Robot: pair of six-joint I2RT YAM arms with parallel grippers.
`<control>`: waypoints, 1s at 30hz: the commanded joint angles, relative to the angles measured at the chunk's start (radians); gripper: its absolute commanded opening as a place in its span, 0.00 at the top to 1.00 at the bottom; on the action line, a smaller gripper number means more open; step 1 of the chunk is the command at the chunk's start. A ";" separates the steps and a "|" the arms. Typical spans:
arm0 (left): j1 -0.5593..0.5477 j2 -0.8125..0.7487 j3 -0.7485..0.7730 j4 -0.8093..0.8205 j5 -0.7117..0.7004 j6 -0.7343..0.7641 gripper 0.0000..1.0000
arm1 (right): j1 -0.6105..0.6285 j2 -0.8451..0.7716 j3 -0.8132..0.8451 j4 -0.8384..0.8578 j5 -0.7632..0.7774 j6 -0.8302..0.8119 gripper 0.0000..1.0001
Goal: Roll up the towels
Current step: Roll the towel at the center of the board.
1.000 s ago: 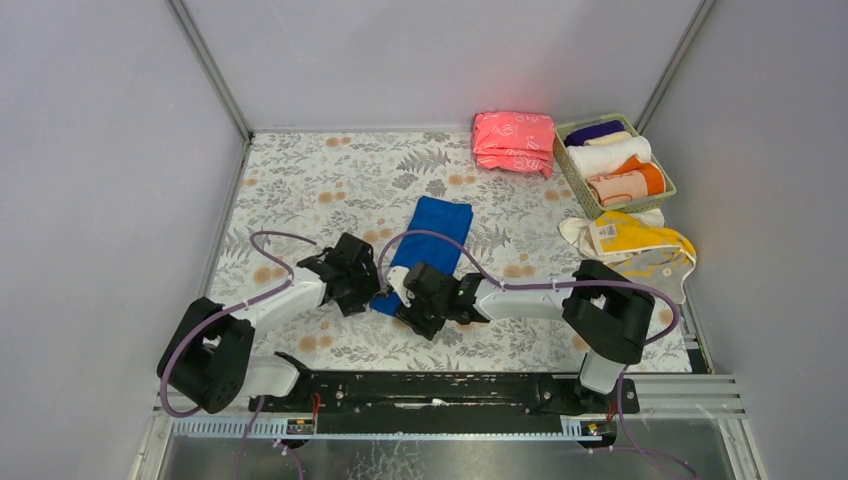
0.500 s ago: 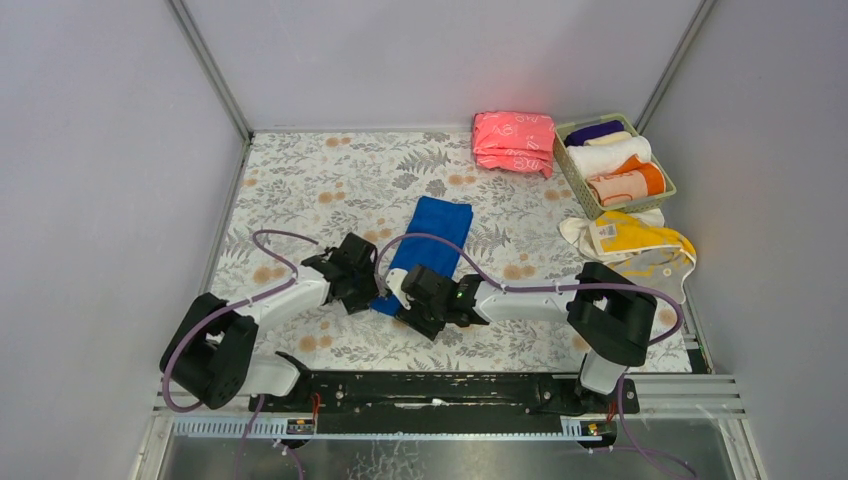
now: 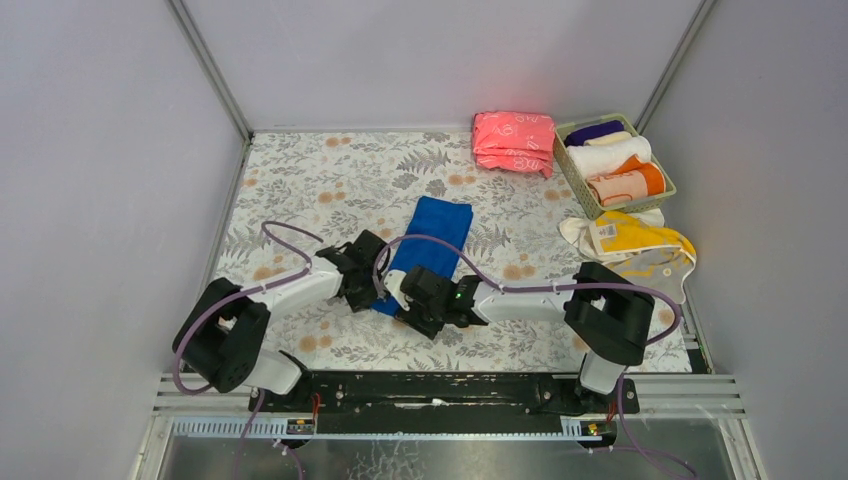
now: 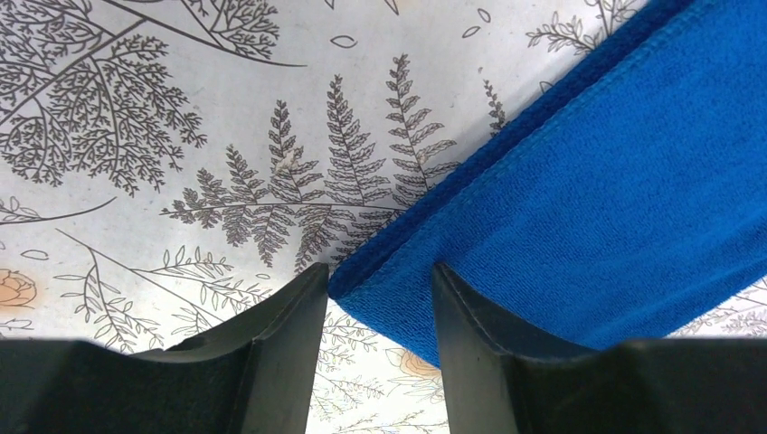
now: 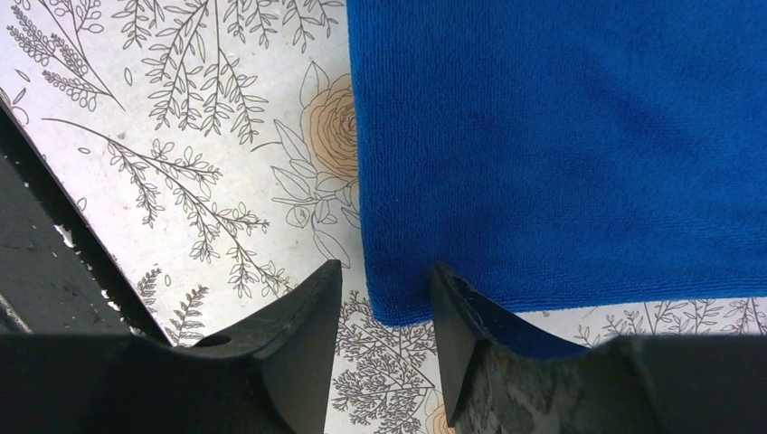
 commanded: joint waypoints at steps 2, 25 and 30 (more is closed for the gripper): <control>-0.009 0.098 -0.006 -0.154 -0.056 -0.034 0.57 | 0.029 0.006 -0.015 -0.010 0.014 -0.024 0.52; 0.090 0.130 0.044 -0.216 -0.045 0.036 0.87 | 0.095 0.042 -0.001 -0.055 0.059 -0.067 1.00; 0.135 0.112 0.061 -0.220 -0.051 0.078 0.85 | 0.041 0.032 0.020 -0.018 -0.102 0.003 1.00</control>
